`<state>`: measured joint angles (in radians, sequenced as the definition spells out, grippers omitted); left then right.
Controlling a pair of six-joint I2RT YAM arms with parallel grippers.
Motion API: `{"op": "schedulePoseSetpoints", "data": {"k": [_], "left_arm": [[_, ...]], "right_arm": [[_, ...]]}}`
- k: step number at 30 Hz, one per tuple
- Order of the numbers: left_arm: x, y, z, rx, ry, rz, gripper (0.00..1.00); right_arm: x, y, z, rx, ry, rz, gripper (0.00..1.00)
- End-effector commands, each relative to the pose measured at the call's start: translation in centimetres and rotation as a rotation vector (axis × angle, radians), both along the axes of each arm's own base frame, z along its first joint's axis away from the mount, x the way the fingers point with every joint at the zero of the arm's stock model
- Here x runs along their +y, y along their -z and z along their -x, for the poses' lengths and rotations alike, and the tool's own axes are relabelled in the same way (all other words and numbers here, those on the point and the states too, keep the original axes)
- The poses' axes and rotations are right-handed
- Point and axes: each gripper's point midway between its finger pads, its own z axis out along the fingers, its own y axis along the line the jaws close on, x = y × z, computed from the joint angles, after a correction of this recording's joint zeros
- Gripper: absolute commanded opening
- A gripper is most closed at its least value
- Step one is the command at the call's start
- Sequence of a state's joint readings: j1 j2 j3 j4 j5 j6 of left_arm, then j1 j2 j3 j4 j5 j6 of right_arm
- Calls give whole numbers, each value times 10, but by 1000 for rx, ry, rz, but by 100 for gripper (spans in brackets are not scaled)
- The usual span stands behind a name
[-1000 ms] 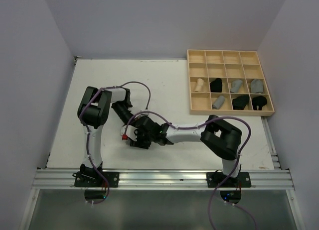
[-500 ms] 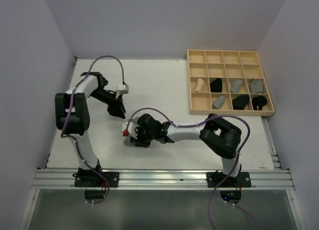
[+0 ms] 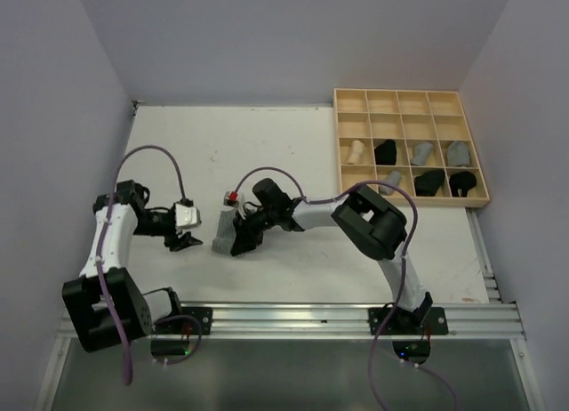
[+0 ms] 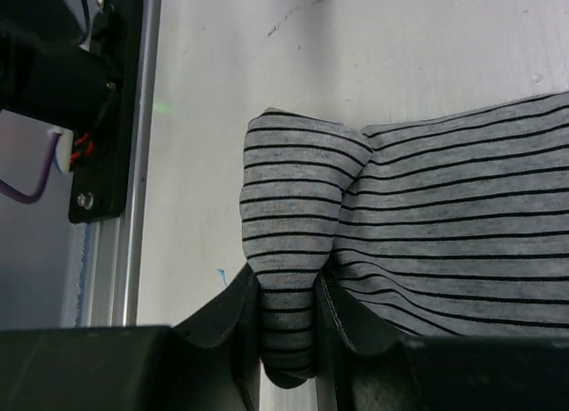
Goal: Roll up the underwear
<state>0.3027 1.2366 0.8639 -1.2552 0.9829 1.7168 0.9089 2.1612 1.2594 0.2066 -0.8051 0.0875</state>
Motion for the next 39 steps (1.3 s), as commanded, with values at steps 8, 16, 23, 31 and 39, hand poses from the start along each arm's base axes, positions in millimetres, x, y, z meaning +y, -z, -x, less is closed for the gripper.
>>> {"op": "schedulePoseSetpoints", "data": {"k": [8, 16, 23, 31, 39], "left_arm": [[-42, 55, 6, -328, 220, -205, 65], [-59, 76, -4, -260, 210, -223, 62], [-64, 105, 8, -234, 283, -316, 39], [-37, 143, 56, 22, 378, -448, 10], [-35, 143, 61, 227, 389, -471, 5]], "right_arm": [[-37, 81, 17, 327, 102, 188, 0], [-36, 87, 18, 361, 92, 204, 0], [-35, 89, 16, 410, 113, 206, 0], [-26, 42, -13, 381, 210, 134, 31], [-51, -48, -68, 114, 370, 105, 55]]}}
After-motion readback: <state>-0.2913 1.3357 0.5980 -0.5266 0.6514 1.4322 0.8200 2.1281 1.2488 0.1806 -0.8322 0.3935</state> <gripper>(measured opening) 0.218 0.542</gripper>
